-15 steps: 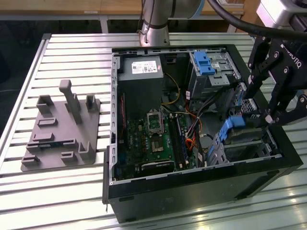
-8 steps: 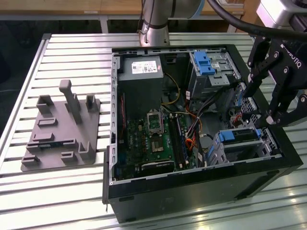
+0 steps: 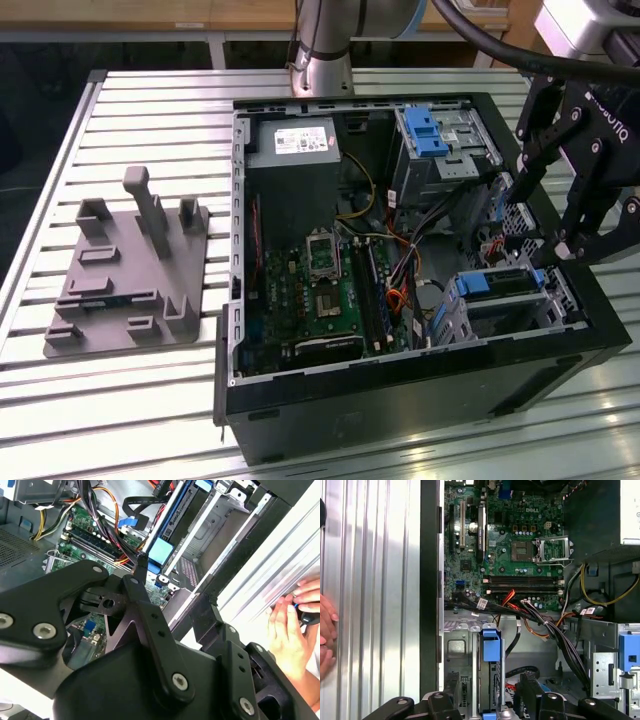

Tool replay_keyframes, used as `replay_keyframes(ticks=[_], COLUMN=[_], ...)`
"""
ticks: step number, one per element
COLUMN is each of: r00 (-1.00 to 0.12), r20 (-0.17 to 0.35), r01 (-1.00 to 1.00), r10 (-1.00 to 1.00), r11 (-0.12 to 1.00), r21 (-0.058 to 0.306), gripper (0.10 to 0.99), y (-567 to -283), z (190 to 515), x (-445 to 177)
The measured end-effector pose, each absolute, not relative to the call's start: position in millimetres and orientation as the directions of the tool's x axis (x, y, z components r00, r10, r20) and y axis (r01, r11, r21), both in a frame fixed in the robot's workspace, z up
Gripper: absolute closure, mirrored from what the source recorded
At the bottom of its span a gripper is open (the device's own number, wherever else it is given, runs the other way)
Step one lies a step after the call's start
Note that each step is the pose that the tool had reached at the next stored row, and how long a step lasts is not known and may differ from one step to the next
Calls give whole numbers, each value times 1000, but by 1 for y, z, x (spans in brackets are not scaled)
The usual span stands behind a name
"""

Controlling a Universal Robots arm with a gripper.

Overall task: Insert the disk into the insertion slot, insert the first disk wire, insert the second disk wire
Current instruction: 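Insert the first disk wire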

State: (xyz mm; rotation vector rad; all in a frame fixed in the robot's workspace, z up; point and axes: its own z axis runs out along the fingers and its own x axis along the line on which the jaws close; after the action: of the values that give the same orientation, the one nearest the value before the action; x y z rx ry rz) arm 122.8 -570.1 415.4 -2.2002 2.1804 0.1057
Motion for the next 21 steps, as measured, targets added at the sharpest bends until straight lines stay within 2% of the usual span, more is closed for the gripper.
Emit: replay_keyframes(ticks=[6, 15, 21], r00=[8, 8, 8], r20=[-76, -66, -62], r01=[-1000, -1000, -1000], r10=[-997, -998, -998], r11=[-10, -10, -9], r21=[18, 18, 21], gripper=[471, 471, 471], y=[-568, -532, -526], z=[415, 415, 413], x=[123, 126, 146])
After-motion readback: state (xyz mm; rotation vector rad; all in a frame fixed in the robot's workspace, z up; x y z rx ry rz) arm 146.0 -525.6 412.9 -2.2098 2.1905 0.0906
